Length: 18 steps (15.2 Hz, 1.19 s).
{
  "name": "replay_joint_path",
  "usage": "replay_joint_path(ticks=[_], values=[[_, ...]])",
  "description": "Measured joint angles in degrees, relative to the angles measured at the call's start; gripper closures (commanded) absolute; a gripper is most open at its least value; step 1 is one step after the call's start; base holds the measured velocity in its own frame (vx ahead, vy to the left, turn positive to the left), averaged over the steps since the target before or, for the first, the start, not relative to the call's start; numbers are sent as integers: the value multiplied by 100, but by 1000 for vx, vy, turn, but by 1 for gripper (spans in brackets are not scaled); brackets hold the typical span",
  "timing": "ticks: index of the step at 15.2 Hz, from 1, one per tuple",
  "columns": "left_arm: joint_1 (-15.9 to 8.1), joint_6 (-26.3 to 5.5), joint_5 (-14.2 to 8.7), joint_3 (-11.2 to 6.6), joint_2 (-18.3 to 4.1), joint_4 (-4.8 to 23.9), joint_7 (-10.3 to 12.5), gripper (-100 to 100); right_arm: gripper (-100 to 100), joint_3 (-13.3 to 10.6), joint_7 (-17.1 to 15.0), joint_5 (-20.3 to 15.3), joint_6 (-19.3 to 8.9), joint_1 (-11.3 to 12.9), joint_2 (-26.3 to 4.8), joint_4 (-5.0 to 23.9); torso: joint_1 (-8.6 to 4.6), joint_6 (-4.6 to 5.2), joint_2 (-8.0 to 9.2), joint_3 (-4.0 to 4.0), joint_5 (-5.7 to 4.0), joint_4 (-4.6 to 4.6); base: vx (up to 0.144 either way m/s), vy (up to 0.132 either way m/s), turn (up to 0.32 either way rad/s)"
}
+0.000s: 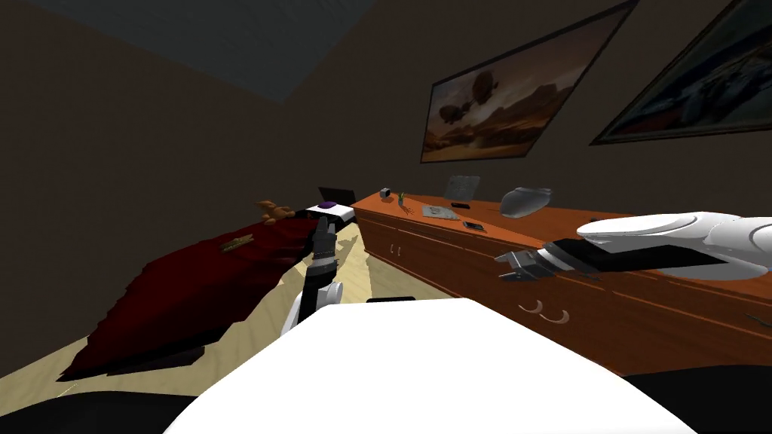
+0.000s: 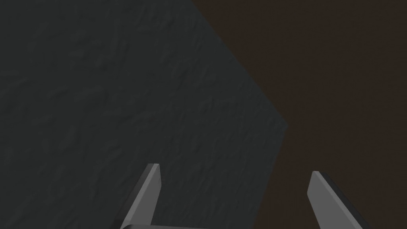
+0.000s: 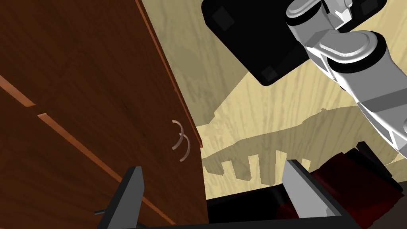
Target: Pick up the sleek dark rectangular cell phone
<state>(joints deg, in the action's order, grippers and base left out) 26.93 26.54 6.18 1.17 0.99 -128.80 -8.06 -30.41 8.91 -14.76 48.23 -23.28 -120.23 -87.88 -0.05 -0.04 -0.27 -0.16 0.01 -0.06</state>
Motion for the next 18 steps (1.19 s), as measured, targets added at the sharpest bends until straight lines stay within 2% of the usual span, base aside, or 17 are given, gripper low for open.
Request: replay_joint_path(ticks=[2,4,6,8,10,14,17,18], values=[[1,0,0,0,0,0,0,0,-100,57,-99,-195,66,-71,-163,150,-8,-1,-17,-10,-2,-4,112,-43,240],[1,0,0,-1,0,0,0,0,-100,-68,-118,-216,91,-50,-422,186,-14,0,-22,-13,-3,-6,110,-51,226],[1,0,0,-1,-1,0,0,0,-100,-377,-28,-167,134,52,-765,252,-23,-4,-44,-25,-3,-10,227,-104,419],[2,0,0,-1,-1,0,0,0,-100,-268,-91,-363,197,-150,-912,438,-39,-4,-76,-45,-11,-19,214,-116,236],[2,0,0,-1,-2,0,0,0,-100,-444,-92,-392,219,-134,-1106,475,-52,-4,-81,-48,-12,-20,232,-168,266],[3,0,0,-2,-2,0,0,0,-100,-593,-106,-461,267,-212,-1303,537,-52,0,-73,-44,-15,-19,176,-132,146],[0,0,0,0,0,0,0,0,-100,-556,-86,-521,184,-263,-1152,622,6,6,4,0,-5,-1,-23,13,27],[0,0,0,0,0,0,0,0,100,-551,-77,-529,166,-269,-1131,638,16,7,18,10,1,5,-7,4,-1]])
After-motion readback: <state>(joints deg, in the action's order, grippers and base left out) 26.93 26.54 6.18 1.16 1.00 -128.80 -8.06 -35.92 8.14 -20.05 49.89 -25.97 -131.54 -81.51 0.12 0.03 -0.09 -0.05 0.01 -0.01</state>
